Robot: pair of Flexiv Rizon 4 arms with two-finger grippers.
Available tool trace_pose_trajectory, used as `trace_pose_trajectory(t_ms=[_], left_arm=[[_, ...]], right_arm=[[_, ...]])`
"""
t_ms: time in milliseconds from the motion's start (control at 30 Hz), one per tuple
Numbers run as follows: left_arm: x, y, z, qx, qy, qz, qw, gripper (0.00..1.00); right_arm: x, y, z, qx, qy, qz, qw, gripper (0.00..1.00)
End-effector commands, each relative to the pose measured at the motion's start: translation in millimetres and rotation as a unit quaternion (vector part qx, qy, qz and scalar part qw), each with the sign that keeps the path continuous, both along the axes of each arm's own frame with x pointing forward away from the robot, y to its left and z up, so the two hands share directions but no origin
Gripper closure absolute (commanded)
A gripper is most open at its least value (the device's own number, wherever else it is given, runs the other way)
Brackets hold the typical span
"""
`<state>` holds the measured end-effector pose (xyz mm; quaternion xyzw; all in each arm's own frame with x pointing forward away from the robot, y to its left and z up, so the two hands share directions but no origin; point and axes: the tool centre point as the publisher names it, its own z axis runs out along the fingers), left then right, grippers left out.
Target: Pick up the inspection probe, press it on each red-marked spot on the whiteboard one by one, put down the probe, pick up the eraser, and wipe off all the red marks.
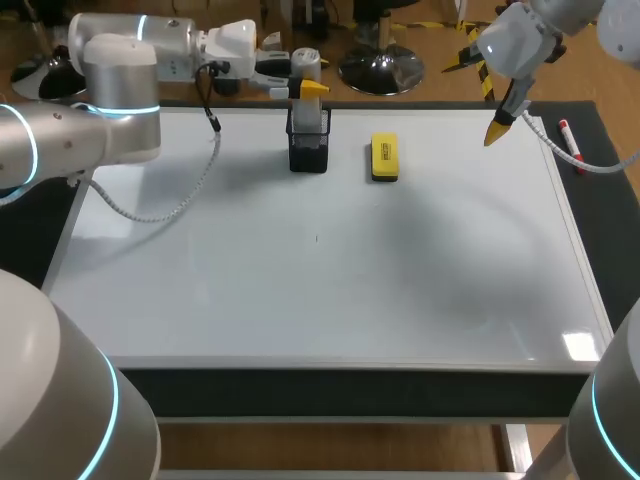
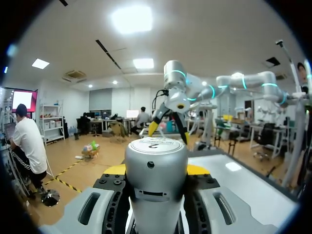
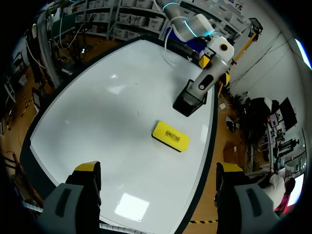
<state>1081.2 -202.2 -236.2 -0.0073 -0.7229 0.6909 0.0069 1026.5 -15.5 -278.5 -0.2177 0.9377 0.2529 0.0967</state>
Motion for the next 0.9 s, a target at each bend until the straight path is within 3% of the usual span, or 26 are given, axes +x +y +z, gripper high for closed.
trace_pose_trajectory(t_ms=[33,900], left_arm=[[2.6,-1,-4.6,-0.001,0.0,-0.005,1.0,1.0],[6.2,-4,-31.6,0.006,0.006,0.0,1.0,1.0]], right_arm=[[0.0,-1,1,-0.002,0.0,0.001,1.0,0.0],[0.0,-1,1,-0.002,0.0,0.001,1.0,0.0]])
